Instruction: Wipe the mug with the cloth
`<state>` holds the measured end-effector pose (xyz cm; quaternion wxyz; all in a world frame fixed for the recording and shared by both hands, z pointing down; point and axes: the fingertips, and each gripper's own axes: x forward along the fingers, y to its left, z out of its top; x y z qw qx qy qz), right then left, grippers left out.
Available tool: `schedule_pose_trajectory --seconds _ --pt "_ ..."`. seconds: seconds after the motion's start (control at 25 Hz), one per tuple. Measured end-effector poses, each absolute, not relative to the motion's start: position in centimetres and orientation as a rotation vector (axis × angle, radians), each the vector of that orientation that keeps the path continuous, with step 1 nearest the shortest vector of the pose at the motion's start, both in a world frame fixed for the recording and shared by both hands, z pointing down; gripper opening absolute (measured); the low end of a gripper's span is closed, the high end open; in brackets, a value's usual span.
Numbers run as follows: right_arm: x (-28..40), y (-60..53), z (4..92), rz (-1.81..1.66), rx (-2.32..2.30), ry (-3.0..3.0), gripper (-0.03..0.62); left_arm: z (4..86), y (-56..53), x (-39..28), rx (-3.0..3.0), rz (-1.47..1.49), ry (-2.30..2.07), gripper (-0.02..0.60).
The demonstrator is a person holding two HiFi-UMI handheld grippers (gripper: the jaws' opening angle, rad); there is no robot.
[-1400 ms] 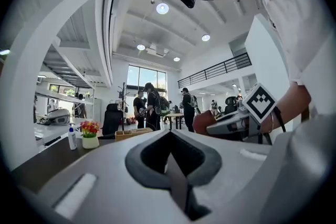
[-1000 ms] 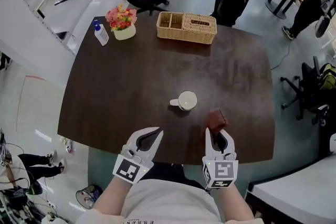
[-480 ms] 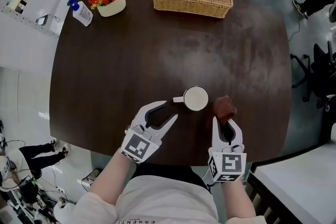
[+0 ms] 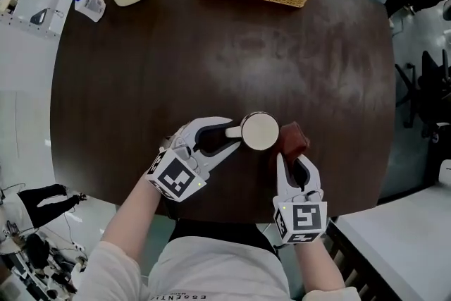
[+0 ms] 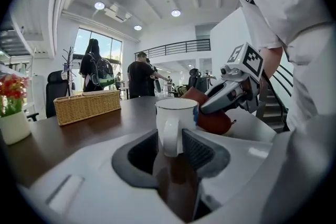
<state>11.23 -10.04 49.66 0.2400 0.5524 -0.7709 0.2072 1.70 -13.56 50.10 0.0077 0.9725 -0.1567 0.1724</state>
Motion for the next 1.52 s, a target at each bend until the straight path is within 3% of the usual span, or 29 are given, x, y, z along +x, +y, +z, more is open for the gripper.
schedule_pose_trajectory --seconds 0.08,0.16,0.48,0.84,1.52 --pt "10.8 -9.8 49.9 0.571 1.492 -2.114 0.083 50.5 -13.6 1.7 3.053 0.571 -0.468 0.139" --pt "10.3 -9.4 50.0 0.572 1.468 -2.121 0.083 50.7 -13.4 1.8 3.058 0.587 -0.445 0.080" --pt "6.8 -6.1 50.3 0.551 1.262 -2.176 0.083 50.8 -12.8 1.7 3.053 0.640 -0.415 0.078" --pt "-0.6 -4.2 50.4 0.251 0.758 -2.301 0.083 50.9 -11.8 0.9 3.058 0.682 -0.368 0.078" --pt "6.7 -8.5 52.1 0.609 0.999 -2.212 0.087 50.8 -10.7 0.5 3.056 0.655 -0.196 0.072"
